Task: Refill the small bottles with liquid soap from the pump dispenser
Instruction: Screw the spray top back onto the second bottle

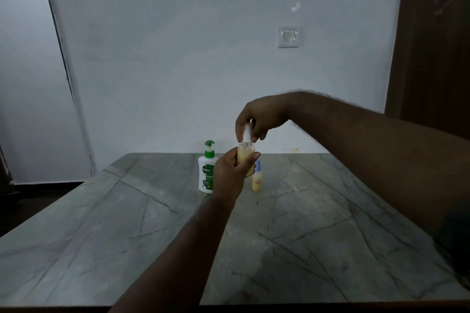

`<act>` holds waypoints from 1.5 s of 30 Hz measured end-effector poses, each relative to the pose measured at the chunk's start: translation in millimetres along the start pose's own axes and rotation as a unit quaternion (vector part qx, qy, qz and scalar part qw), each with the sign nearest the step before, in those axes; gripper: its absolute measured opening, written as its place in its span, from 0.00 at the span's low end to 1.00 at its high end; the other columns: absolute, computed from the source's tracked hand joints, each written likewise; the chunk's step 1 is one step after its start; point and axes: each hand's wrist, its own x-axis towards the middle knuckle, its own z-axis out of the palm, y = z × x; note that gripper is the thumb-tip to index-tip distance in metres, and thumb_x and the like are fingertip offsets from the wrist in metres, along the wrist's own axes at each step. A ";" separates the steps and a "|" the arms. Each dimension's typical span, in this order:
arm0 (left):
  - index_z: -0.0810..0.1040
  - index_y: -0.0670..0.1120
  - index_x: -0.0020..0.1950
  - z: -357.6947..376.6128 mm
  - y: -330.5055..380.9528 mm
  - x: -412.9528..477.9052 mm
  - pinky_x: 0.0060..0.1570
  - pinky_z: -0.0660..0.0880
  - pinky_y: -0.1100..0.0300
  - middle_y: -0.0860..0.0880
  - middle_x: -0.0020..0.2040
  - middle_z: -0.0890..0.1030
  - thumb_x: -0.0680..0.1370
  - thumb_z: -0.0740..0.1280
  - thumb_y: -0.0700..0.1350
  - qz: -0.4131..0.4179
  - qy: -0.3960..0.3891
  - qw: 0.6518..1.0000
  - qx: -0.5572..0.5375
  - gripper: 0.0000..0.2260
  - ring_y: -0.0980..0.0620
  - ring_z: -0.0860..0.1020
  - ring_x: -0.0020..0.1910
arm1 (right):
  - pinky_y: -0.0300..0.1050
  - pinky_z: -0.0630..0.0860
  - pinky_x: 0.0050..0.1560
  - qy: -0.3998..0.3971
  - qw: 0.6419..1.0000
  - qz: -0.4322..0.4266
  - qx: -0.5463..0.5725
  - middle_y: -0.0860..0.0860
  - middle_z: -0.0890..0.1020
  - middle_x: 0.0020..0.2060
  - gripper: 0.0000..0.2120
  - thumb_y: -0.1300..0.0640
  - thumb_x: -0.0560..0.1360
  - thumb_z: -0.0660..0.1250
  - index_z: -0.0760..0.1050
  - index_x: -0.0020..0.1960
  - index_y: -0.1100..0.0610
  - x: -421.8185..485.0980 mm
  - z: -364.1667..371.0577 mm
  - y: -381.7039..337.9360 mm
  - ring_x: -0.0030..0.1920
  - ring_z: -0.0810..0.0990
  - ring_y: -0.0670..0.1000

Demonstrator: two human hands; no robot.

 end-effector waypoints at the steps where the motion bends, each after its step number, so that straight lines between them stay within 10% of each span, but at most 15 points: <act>1: 0.78 0.53 0.48 -0.2 0.8 0.1 0.47 0.83 0.52 0.45 0.46 0.84 0.75 0.71 0.57 0.000 -0.002 1.000 -0.001 0.09 0.46 0.84 0.45 | 0.37 0.80 0.40 0.001 1.000 0.008 0.006 0.50 0.83 0.48 0.12 0.65 0.74 0.70 0.81 0.54 0.53 0.5 -0.6 0.3 0.45 0.83 0.46; 9: 0.77 0.55 0.45 2.6 -5.6 -13.0 0.40 0.80 0.62 0.51 0.41 0.83 0.75 0.72 0.55 0.010 -0.016 1.000 -0.003 0.07 0.53 0.82 0.42 | 0.40 0.80 0.35 -0.026 0.994 0.107 -0.002 0.54 0.86 0.43 0.22 0.42 0.72 0.70 0.79 0.52 0.61 7.5 12.1 2.3 0.39 0.85 0.49; 12: 0.79 0.54 0.48 1.3 -7.3 -11.6 0.42 0.82 0.62 0.51 0.43 0.83 0.75 0.72 0.55 -0.006 -0.017 0.999 -0.029 0.07 0.51 0.83 0.44 | 0.44 0.82 0.40 -0.046 0.995 0.067 0.062 0.51 0.77 0.56 0.26 0.54 0.70 0.75 0.70 0.65 0.48 0.4 9.9 0.6 0.49 0.83 0.51; 16: 0.79 0.49 0.52 1.0 -5.4 -5.1 0.47 0.83 0.52 0.47 0.46 0.83 0.74 0.72 0.57 -0.002 -0.001 1.000 -0.009 0.14 0.47 0.83 0.45 | 0.39 0.81 0.38 -0.012 1.000 0.006 0.006 0.51 0.80 0.51 0.14 0.67 0.73 0.69 0.79 0.54 0.51 -1.1 4.9 -1.9 0.45 0.82 0.48; 19: 0.78 0.53 0.49 2.3 -3.2 -5.3 0.46 0.83 0.53 0.51 0.44 0.83 0.74 0.71 0.59 0.005 -0.011 1.000 0.004 0.11 0.51 0.83 0.44 | 0.37 0.78 0.34 -0.005 0.999 0.033 -0.008 0.54 0.84 0.45 0.04 0.56 0.76 0.69 0.81 0.48 0.55 4.2 7.2 -4.5 0.39 0.83 0.47; 23: 0.76 0.59 0.43 3.8 1.5 -11.9 0.38 0.79 0.67 0.63 0.40 0.82 0.73 0.71 0.61 0.032 -0.019 0.999 0.022 0.08 0.63 0.81 0.41 | 0.38 0.75 0.31 0.016 0.995 0.057 -0.080 0.52 0.86 0.39 0.17 0.42 0.73 0.68 0.81 0.46 0.56 10.0 10.6 -4.3 0.34 0.83 0.46; 29: 0.77 0.57 0.45 2.1 -6.9 -6.9 0.47 0.83 0.53 0.50 0.43 0.84 0.75 0.71 0.58 -0.001 -0.021 1.000 0.002 0.07 0.49 0.83 0.44 | 0.36 0.79 0.36 -0.008 0.999 0.039 -0.012 0.53 0.84 0.45 0.06 0.60 0.73 0.72 0.81 0.50 0.55 5.4 10.9 2.2 0.42 0.84 0.49; 38: 0.77 0.57 0.47 10.4 -15.9 -20.6 0.37 0.79 0.66 0.56 0.38 0.81 0.74 0.72 0.56 0.005 0.002 0.999 0.040 0.07 0.59 0.80 0.39 | 0.38 0.82 0.42 -0.009 0.998 0.068 0.014 0.53 0.86 0.41 0.10 0.56 0.72 0.74 0.82 0.52 0.56 8.1 28.4 17.0 0.41 0.85 0.48; 45: 0.79 0.50 0.51 12.6 -15.0 -17.1 0.45 0.82 0.52 0.51 0.42 0.82 0.77 0.71 0.53 -0.022 0.032 0.999 0.007 0.08 0.52 0.82 0.44 | 0.46 0.82 0.37 0.028 0.984 0.081 0.159 0.60 0.84 0.47 0.22 0.55 0.70 0.76 0.71 0.60 0.53 8.1 37.2 14.7 0.42 0.86 0.54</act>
